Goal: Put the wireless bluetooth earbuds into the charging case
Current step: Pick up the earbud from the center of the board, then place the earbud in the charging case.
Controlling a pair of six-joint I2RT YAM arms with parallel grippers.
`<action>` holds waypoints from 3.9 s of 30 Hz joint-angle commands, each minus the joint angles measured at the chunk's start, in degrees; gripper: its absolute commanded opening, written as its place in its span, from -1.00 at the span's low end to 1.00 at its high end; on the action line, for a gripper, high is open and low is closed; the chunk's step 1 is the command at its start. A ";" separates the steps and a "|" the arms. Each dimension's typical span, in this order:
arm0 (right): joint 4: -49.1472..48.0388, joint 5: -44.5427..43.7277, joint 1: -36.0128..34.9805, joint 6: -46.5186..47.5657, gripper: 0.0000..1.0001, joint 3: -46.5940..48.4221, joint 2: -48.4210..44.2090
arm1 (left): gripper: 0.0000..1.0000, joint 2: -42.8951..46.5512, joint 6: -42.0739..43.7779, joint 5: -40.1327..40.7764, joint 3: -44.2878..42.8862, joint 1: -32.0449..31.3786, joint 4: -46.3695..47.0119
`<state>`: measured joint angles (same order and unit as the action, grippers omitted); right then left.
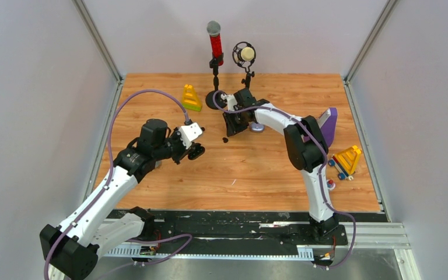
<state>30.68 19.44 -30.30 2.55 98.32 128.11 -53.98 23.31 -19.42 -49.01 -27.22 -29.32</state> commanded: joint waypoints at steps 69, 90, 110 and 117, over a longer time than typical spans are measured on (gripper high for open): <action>-4.66 6.24 2.92 29.83 -1.00 -37.25 -55.37 | -0.59 -7.97 3.10 -4.26 -6.08 0.13 -2.79; 1.33 -16.58 -27.16 53.08 -1.00 -31.57 -52.00 | -0.62 -32.24 -7.83 -2.07 -25.23 -5.31 -10.35; -0.50 -31.10 -39.21 60.02 -1.00 -29.46 -42.75 | -0.60 -33.22 -2.36 -1.03 -23.49 -14.13 -12.60; -0.33 -33.02 -41.34 60.65 -1.00 -28.84 -42.33 | -0.60 -33.88 -1.73 -1.89 -23.74 -14.44 -13.13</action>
<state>32.27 -10.70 -70.50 61.95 66.87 85.32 -87.68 19.99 -19.53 -72.12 -41.19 -42.13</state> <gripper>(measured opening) 0.030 0.214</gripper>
